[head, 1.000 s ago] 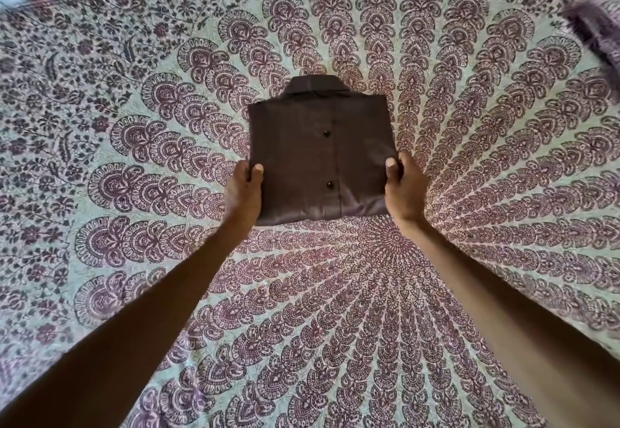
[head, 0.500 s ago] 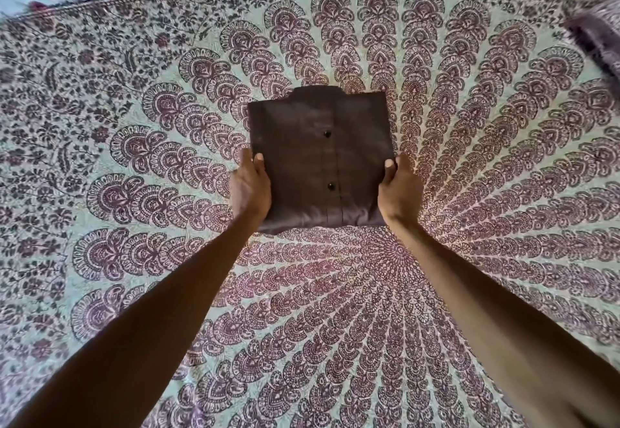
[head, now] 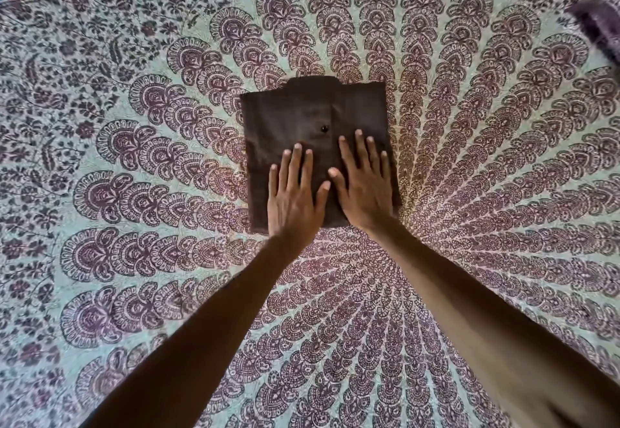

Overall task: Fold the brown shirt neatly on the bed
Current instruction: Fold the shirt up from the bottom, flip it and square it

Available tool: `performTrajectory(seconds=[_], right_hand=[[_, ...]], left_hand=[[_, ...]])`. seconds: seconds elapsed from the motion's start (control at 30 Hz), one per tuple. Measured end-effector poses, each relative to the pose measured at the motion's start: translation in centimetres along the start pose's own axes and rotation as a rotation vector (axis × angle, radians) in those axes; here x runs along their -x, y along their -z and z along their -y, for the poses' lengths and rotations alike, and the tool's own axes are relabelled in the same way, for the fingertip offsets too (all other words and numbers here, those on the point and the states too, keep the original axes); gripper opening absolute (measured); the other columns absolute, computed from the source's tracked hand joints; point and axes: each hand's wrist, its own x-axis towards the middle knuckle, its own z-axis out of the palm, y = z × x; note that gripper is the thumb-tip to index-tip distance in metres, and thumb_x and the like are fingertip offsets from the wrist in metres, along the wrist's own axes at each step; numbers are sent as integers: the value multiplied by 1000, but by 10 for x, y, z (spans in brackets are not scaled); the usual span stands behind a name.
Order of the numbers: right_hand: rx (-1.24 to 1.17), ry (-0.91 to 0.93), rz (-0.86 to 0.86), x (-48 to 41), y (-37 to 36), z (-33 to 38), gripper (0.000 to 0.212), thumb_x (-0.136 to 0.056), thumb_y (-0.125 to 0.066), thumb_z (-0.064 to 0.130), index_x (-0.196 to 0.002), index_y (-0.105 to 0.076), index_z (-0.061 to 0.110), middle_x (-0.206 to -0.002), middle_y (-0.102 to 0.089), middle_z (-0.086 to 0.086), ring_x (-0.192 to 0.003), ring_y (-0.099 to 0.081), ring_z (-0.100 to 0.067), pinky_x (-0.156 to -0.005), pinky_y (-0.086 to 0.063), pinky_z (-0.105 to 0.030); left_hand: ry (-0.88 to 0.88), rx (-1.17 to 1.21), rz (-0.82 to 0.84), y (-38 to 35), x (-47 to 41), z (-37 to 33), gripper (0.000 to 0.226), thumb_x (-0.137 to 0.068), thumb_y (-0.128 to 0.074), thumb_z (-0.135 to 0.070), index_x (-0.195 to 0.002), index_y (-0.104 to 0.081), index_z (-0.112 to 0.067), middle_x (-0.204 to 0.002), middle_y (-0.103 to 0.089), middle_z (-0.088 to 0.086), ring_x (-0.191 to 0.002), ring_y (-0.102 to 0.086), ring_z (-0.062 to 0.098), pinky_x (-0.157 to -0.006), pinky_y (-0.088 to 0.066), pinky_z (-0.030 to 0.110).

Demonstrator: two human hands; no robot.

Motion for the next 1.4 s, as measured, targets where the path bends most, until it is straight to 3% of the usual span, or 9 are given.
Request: performTrajectory(seconds=[0.53, 0.73, 0.83, 0.9, 0.97, 1.1, 1.3, 1.33, 1.4], right_hand=[[-19, -86, 79, -16, 1, -27, 69, -95, -20, 65, -154, -11, 32, -164, 2, -5, -150, -1, -34, -120, -6, -52], [-209, -506, -174, 1, 22, -20, 64, -93, -53, 46, -142, -38, 7, -135, -49, -20, -123, -48, -36, -99, -44, -48], [-398, -655, -68, -4, 27, -22, 63, -86, -61, 52, -125, -50, 4, -117, -61, -16, -108, -58, -33, -84, -51, -39], [-609, -729, 4, -18, 36, -29, 56, -78, -70, 54, -109, -59, 8, -96, -68, -5, -86, -66, -24, -67, -51, -28], [-827, -761, 120, -32, 47, -37, 49, -75, -77, 46, -104, -67, 8, -91, -70, -2, -79, -68, -20, -70, -55, -29], [-1015, -717, 245, -39, 55, -36, 34, -84, -70, 29, -112, -67, 9, -107, -72, -9, -89, -68, -23, -82, -58, -36], [-1138, -461, 178, -20, 108, -14, 29, -93, -59, 13, -122, -59, 20, -109, -69, -5, -95, -65, -20, -89, -54, -37], [-1127, -405, 158, -17, 123, -9, 28, -93, -59, 13, -120, -60, 21, -108, -69, -3, -96, -66, -19, -91, -54, -38], [-1016, -267, 98, -9, 164, 6, 25, -91, -61, 19, -116, -61, 22, -107, -71, -2, -97, -67, -21, -91, -55, -42]], left_hand=[[61, -64, 31, 5, -3, 56, 63, -99, -27, -54, -153, -16, -24, -162, -12, 2, -150, -9, 22, -121, -9, 45], [527, 225, -124, 27, 13, 43, 49, -99, -41, -37, -138, -42, -7, -137, -45, 18, -123, -44, 30, -106, -34, 46], [666, 392, -121, 35, 10, 36, 32, -99, -45, -27, -120, -53, -3, -115, -60, 17, -93, -56, 24, -75, -46, 36], [707, 404, -102, 37, 1, 43, 28, -100, -46, -26, -112, -57, -4, -104, -66, 17, -90, -63, 29, -69, -43, 31], [769, 391, -39, 43, -7, 49, 30, -100, -46, -28, -112, -60, -4, -102, -67, 14, -91, -64, 29, -70, -43, 30], [702, 224, 57, 50, -14, 53, 28, -98, -49, -24, -109, -66, -4, -106, -66, 13, -88, -59, 24, -70, -43, 32], [498, 125, 58, 59, -4, 40, 38, -89, -58, -14, -125, -46, -10, -115, -53, 12, -105, -53, 29, -84, -49, 41], [412, 198, 22, 61, -2, 34, 35, -87, -58, -14, -121, -50, -12, -112, -53, 8, -104, -53, 29, -84, -50, 41], [437, 722, 85, 74, 1, 12, 18, -92, -52, -13, -110, -57, -14, -101, -59, 3, -95, -59, 29, -76, -53, 37]])
